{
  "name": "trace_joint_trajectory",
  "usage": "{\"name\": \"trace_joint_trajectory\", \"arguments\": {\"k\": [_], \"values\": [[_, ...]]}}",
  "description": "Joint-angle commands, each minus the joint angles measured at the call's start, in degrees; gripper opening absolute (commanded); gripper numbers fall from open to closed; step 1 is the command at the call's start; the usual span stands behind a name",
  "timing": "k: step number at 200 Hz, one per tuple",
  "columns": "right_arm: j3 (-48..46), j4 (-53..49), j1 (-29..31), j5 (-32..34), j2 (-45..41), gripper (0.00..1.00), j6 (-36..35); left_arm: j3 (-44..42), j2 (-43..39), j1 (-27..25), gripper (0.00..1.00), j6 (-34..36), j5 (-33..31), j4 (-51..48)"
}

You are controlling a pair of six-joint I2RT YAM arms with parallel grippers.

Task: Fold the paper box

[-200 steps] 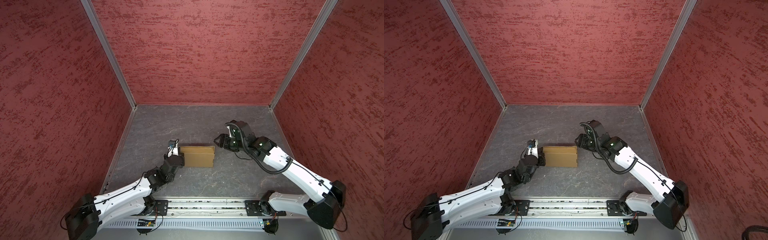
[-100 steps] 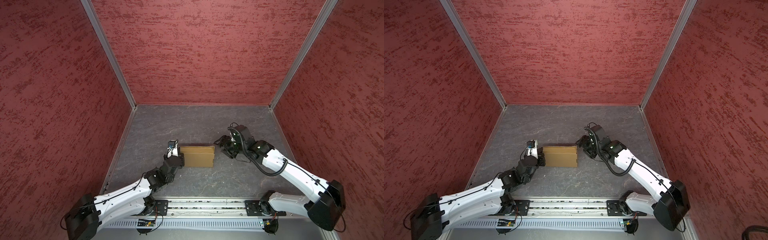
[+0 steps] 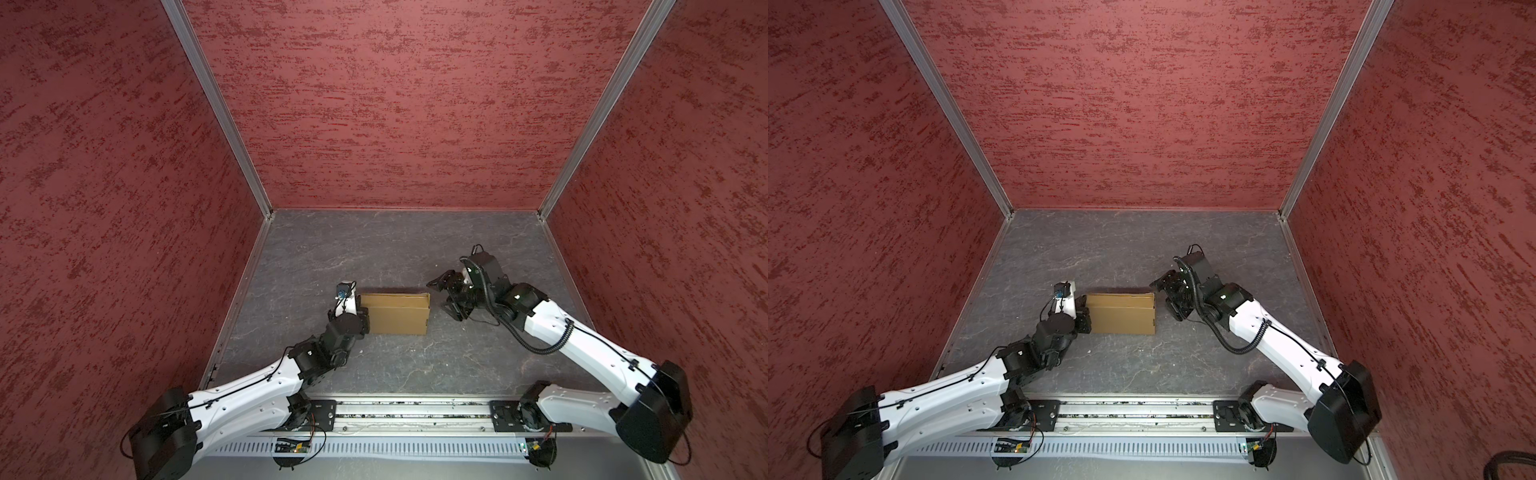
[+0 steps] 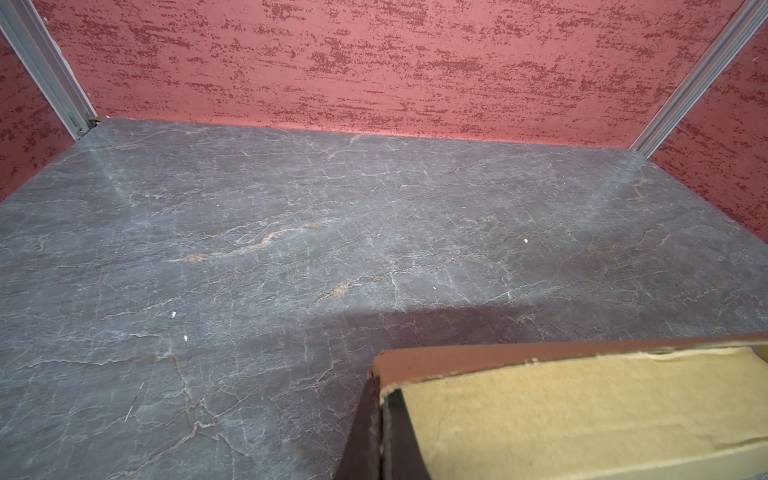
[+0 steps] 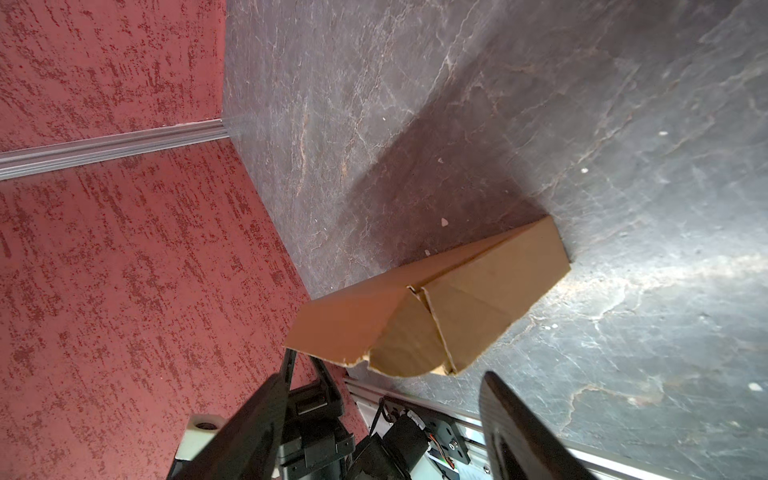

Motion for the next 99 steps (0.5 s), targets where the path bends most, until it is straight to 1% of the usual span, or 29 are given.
{"name": "trace_joint_trajectory", "arguments": {"k": [1, 25, 99], "values": [[1.24, -0.58, 0.04, -0.56, 0.74, 0.77, 4.27, -1.98, 0.36, -0.85, 0.00, -0.27, 0.97, -3.36], [1.40, -0.20, 0.44, -0.79, 1.88, 0.78, 4.91, -2.01, 0.58, -1.03, 0.00, -0.31, 0.86, -3.14], [2.71, -0.22, 1.55, -1.79, 3.61, 0.77, 5.47, -2.21, 1.06, -1.35, 0.00, -0.23, 0.47, -2.37]]}}
